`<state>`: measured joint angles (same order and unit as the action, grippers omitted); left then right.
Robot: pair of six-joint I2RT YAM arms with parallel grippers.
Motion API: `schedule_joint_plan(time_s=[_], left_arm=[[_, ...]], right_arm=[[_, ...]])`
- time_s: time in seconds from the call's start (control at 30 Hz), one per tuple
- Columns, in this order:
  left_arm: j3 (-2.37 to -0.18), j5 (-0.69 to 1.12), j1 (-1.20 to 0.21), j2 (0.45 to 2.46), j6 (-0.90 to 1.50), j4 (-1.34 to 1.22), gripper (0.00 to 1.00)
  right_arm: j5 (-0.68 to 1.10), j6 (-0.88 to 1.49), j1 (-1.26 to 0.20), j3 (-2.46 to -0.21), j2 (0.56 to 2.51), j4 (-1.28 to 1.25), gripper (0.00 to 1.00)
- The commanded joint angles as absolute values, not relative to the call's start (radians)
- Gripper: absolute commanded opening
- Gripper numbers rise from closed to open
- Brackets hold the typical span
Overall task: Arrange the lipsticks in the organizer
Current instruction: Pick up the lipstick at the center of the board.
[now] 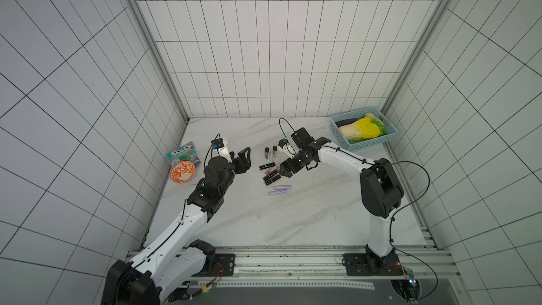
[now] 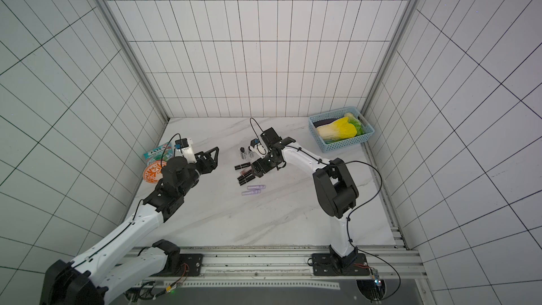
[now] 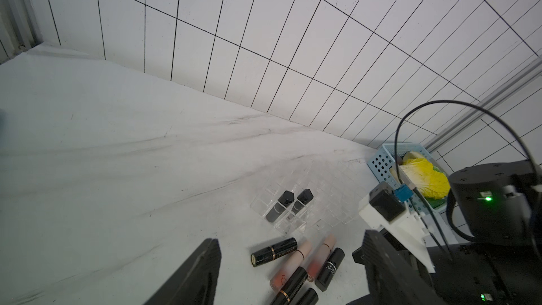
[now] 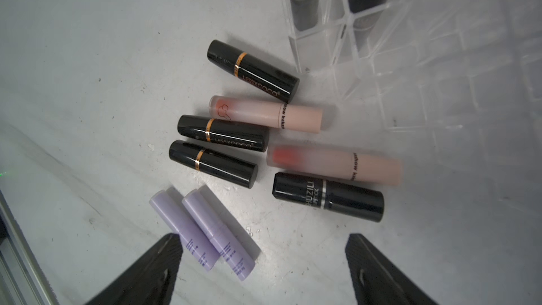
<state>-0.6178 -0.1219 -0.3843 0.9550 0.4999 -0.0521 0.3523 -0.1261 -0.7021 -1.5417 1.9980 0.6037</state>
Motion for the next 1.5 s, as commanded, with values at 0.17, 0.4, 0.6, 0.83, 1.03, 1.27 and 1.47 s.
schedule_joint_plan(time_s=[0.17, 0.4, 0.6, 0.83, 1.03, 1.27, 1.47], left_arm=[[-0.620, -0.100, -0.380, 0.946, 0.481, -0.074, 0.75], [-0.626, -0.082, -0.380, 0.960, 0.476, -0.074, 0.74], [-0.629, -0.070, -0.381, 0.965, 0.471, -0.075, 0.74], [-0.632, -0.066, -0.381, 0.962, 0.460, -0.075, 0.74], [-0.632, -0.063, -0.380, 0.961, 0.458, -0.074, 0.74], [-0.633, -0.058, -0.382, 0.967, 0.457, -0.078, 0.74], [-0.642, -0.016, -0.383, 0.985, 0.456, -0.080, 0.73]], right_arm=[[0.373, -0.161, -0.697, -1.621, 2.075, 0.607, 0.89], [0.389, -0.164, -0.681, -1.638, 2.114, 0.597, 0.88], [0.399, -0.163, -0.674, -1.640, 2.137, 0.597, 0.86], [0.377, -0.164, -0.666, -1.586, 2.100, 0.601, 0.87], [0.299, -0.126, -0.642, -1.444, 1.958, 0.533, 0.89], [0.086, -0.003, -0.642, -1.201, 1.666, 0.558, 0.92], [-0.033, 0.073, -0.687, -1.056, 1.584, 0.645, 0.91]])
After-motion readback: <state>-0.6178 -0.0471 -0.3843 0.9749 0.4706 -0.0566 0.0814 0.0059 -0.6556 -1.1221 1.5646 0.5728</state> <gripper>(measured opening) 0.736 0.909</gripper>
